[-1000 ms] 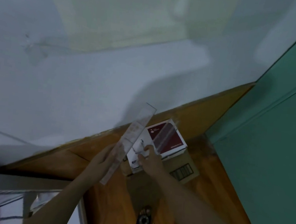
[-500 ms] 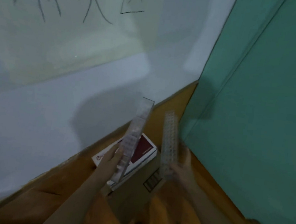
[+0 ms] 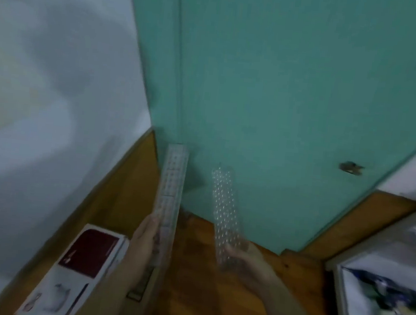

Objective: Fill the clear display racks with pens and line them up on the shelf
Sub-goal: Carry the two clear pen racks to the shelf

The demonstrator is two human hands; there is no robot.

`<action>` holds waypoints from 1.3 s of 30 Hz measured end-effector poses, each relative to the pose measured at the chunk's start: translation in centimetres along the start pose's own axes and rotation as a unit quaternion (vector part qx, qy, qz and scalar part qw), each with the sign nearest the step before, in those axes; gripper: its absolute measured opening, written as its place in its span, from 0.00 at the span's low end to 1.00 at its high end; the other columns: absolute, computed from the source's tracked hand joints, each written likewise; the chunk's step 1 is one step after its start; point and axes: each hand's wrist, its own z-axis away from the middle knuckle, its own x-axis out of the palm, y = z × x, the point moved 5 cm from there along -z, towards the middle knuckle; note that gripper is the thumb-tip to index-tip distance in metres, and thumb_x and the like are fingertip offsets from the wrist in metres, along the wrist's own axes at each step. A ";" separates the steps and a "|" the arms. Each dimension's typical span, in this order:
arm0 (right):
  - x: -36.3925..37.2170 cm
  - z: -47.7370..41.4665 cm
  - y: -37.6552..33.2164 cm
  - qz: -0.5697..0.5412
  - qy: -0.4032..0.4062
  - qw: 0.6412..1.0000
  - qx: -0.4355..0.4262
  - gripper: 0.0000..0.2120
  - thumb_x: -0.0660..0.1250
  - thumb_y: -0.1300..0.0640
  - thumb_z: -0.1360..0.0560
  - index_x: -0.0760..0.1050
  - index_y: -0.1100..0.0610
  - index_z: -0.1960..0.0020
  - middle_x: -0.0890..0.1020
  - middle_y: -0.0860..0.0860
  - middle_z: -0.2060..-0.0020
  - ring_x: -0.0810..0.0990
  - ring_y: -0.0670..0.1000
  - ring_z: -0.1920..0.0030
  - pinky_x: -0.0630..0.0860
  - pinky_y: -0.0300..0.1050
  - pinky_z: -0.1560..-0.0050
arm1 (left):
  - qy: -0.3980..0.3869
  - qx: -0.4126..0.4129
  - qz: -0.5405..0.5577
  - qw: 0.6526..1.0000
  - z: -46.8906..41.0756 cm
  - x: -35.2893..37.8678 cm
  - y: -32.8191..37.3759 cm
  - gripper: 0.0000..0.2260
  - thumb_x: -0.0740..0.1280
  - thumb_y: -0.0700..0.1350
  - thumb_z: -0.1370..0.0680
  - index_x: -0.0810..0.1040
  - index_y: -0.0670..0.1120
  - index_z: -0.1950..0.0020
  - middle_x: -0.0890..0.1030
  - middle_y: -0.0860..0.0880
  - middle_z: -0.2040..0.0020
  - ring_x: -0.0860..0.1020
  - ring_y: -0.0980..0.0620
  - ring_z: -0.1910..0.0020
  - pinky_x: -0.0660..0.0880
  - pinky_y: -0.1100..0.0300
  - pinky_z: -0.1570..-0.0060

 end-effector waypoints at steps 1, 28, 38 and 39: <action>-1.6 1.2 -0.5 -0.011 0.021 1.000 -0.015 0.30 0.80 0.63 0.35 0.77 0.62 0.34 0.83 0.57 0.51 0.84 0.56 0.54 0.82 0.52 0.57 | -0.015 0.005 0.005 1.000 0.2 2.1 0.2 0.10 0.59 0.55 0.17 0.79 0.56 0.48 0.87 0.51 0.54 0.84 0.50 0.54 0.80 0.53 0.55; -43.4 59.4 7.0 -0.136 0.615 0.737 -0.245 0.25 0.68 0.32 0.28 0.67 0.42 0.37 0.84 0.56 0.49 0.86 0.63 0.54 0.82 0.69 0.51 | -0.568 0.019 -0.192 0.800 39.1 65.5 -18.5 0.21 0.57 0.60 0.18 0.71 0.56 0.27 0.81 0.43 0.37 0.81 0.41 0.43 0.80 0.42 0.49; -47.1 76.6 16.0 -0.209 0.742 0.566 -0.292 0.27 0.68 0.40 0.23 0.61 0.46 0.30 0.83 0.58 0.45 0.86 0.55 0.60 0.82 0.52 0.62 | -0.729 -0.016 -0.286 0.622 56.7 78.4 -30.4 0.37 0.64 0.76 0.29 0.73 0.55 0.27 0.72 0.43 0.26 0.70 0.37 0.27 0.67 0.31 0.32; -47.9 78.0 16.7 -0.211 0.754 0.548 -0.295 0.27 0.67 0.40 0.22 0.61 0.47 0.30 0.82 0.58 0.44 0.86 0.54 0.60 0.82 0.51 0.63 | -0.742 -0.008 -0.278 0.610 58.7 79.3 -31.0 0.37 0.64 0.76 0.30 0.72 0.57 0.27 0.73 0.43 0.27 0.71 0.38 0.28 0.68 0.34 0.32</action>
